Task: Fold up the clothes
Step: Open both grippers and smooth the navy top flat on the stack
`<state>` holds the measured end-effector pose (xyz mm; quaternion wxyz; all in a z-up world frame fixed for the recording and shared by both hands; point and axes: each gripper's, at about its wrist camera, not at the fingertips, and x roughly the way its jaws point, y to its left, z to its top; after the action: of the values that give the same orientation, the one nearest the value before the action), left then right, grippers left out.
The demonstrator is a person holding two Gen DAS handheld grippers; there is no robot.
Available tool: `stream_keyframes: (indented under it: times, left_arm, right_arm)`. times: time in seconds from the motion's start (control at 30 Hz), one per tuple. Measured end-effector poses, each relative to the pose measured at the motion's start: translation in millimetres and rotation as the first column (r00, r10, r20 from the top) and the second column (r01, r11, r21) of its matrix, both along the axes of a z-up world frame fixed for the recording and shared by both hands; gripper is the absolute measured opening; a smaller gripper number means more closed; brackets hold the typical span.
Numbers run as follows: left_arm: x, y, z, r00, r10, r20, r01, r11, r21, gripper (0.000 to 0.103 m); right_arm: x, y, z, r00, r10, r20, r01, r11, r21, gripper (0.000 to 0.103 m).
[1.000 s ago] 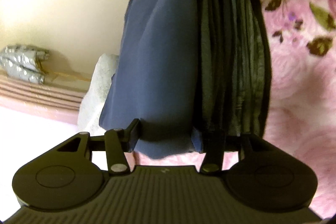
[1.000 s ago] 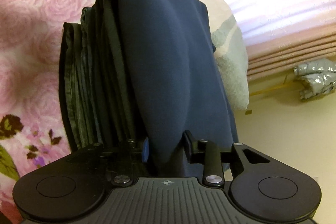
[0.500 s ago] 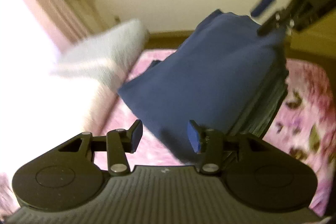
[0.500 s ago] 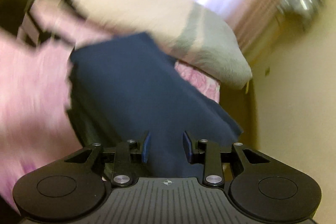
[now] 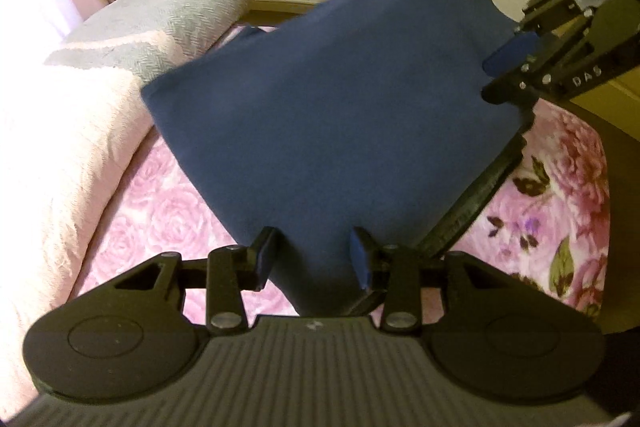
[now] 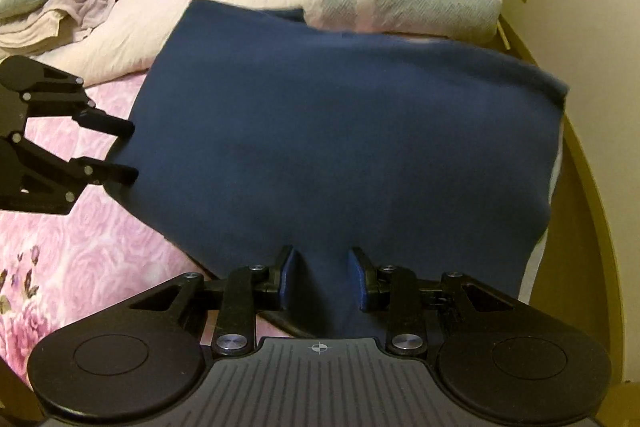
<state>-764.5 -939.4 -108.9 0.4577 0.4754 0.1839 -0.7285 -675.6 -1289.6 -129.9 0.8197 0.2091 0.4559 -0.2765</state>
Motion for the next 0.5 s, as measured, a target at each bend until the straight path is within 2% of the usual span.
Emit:
stream_keyframes:
  times: [0.17, 0.3, 0.37, 0.5]
  left_arm:
    - [0, -13, 24, 1.0, 0.007, -0.016, -0.008, 0.999, -0.033, 0.037]
    - [9, -45, 36, 0.998, 0.051, -0.046, -0.054, 0.997, -0.05, 0.037]
    - [13, -65, 35, 0.997, 0.064, -0.051, -0.067, 0.997, -0.05, 0.037]
    - [15, -103, 21, 0.992, 0.105, -0.064, -0.105, 0.994, -0.001, 0.037]
  right_arm:
    - [-2, -5, 4, 1.0, -0.009, 0.007, 0.009, 1.0, 0.012, 0.032]
    - [1, -14, 12, 1.0, -0.015, 0.009, 0.015, 0.999, 0.032, 0.032]
    - [2, -20, 23, 0.999, -0.027, 0.031, 0.026, 0.999, 0.027, 0.032]
    - [0, -40, 47, 0.99, -0.082, 0.112, 0.086, 0.996, -0.034, 0.032]
